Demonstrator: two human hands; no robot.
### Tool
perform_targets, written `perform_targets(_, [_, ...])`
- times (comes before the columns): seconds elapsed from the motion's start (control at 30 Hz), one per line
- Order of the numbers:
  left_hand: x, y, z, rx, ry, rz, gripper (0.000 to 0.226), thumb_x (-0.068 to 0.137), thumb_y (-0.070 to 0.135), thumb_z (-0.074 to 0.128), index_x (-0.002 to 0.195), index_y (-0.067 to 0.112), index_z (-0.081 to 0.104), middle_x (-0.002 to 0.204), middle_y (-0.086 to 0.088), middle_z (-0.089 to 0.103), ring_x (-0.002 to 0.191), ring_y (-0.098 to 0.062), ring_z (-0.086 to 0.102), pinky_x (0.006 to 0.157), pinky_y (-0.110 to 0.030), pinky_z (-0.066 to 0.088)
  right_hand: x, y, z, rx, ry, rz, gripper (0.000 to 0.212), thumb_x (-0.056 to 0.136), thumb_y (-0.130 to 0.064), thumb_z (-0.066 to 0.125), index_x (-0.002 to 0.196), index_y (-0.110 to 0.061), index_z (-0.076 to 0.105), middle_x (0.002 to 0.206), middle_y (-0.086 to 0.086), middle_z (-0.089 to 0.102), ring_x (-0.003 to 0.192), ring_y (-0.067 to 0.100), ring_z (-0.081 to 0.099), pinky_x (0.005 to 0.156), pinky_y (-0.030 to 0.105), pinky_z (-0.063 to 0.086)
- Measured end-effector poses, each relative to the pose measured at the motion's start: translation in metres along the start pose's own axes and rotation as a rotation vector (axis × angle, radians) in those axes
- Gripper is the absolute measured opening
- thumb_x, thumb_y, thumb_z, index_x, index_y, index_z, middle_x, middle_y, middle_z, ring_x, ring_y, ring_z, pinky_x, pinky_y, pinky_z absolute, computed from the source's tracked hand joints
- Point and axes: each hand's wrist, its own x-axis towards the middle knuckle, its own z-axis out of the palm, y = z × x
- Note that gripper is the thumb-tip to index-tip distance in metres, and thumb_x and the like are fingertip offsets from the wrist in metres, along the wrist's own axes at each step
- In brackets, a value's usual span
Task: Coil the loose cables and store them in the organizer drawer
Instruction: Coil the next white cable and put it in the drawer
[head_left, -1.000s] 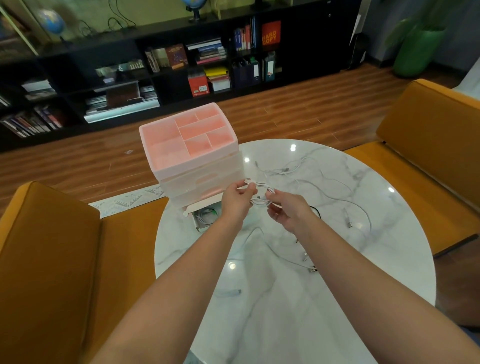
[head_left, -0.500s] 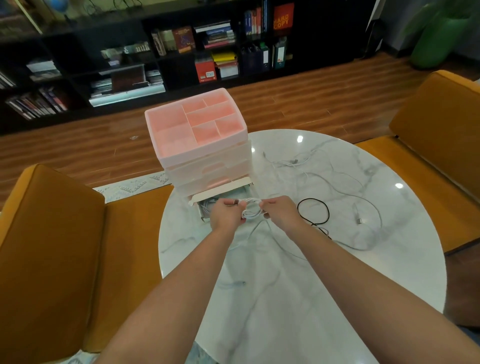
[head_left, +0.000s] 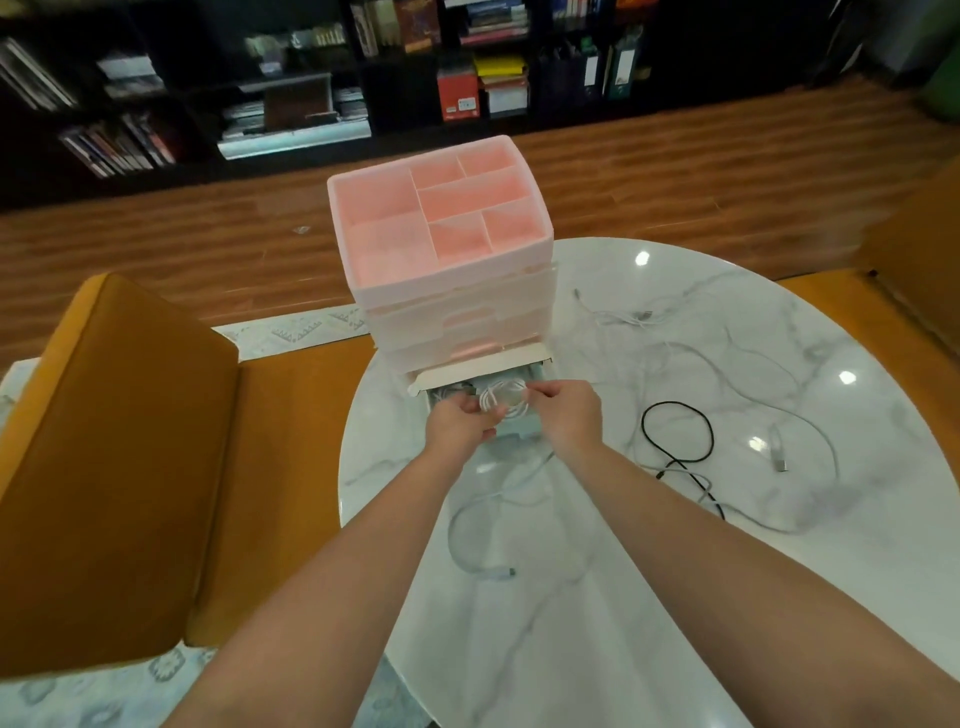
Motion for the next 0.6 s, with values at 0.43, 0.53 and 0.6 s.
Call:
perform_targets(0.43, [0.042, -0.005, 0.011, 0.921, 0.282, 0.065, 0.051, 0.085, 0.069, 0.049, 0.102, 0.027, 0.071, 0.100, -0.001, 0.071, 0.102, -0.025, 0.059, 0.082, -0.036, 0.035, 0.032, 0.005, 0.024, -0.620, 0.006, -0.268, 0.027, 0.097, -0.018, 0.044, 0.106, -0.012, 0.069, 0.100, 0.011, 0.069, 0.101, 0.032, 0.051, 0.074, 0.033, 0.030])
perform_targets(0.53, [0.044, -0.003, 0.016, 0.906, 0.297, 0.026, 0.051, 0.095, 0.059, 0.041, 0.105, 0.019, 0.071, 0.107, -0.005, 0.068, 0.112, -0.027, 0.053, 0.088, -0.037, 0.033, 0.035, 0.003, 0.027, -0.694, 0.027, -0.250, 0.025, 0.094, -0.010, 0.043, 0.099, -0.012, 0.067, 0.101, 0.007, 0.067, 0.105, 0.028, 0.048, 0.078, 0.032, 0.027])
perform_targets(0.6, [0.046, -0.003, 0.016, 0.940, 0.305, 0.011, 0.034, 0.097, 0.043, 0.048, 0.106, 0.018, 0.070, 0.110, -0.006, 0.068, 0.112, -0.028, 0.054, 0.090, -0.036, 0.040, 0.036, 0.003, 0.027, -0.754, 0.035, -0.239, 0.024, 0.092, -0.007, 0.044, 0.094, -0.014, 0.067, 0.098, 0.005, 0.067, 0.104, 0.026, 0.048, 0.080, 0.032, 0.029])
